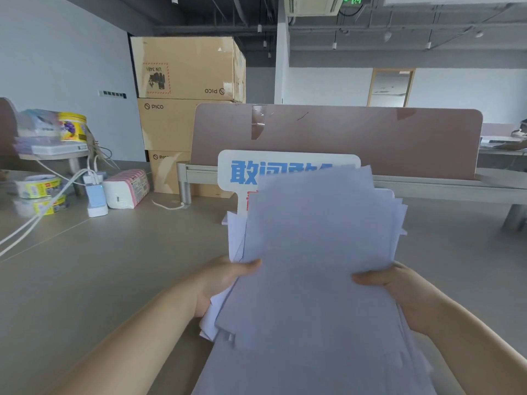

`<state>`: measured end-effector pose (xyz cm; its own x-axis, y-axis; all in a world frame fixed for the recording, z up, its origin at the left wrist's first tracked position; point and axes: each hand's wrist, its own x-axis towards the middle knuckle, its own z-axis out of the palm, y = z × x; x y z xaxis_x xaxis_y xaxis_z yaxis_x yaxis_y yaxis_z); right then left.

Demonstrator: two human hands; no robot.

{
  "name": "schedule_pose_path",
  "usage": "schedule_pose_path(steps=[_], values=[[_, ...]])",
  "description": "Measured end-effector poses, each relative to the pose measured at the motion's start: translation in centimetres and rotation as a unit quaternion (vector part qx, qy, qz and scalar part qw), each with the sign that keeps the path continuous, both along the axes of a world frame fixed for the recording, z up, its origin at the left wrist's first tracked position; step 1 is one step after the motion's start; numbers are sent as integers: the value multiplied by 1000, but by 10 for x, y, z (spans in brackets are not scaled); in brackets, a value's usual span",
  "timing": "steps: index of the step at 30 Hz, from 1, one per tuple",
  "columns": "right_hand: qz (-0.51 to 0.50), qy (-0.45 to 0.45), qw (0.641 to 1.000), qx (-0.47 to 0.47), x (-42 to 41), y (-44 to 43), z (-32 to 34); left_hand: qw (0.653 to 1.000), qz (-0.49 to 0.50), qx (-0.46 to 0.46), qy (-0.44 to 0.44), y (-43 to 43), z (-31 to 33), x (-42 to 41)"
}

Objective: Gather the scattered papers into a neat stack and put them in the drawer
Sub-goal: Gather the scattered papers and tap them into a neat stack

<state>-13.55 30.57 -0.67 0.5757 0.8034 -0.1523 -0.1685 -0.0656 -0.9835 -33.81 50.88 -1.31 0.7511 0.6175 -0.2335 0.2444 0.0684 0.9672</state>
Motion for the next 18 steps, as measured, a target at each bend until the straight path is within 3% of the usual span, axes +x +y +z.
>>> schedule_pose_path(steps=[8,14,18], values=[[-8,-40,999,30,-2,-2,8,992,57,66,-95,1,10,-3],[-101,-234,966,47,-8,-4,64,981,-46,174,-70,-4,64,-1],[-146,-343,924,90,-11,3,112,955,2,262,-138,-11,111,11]])
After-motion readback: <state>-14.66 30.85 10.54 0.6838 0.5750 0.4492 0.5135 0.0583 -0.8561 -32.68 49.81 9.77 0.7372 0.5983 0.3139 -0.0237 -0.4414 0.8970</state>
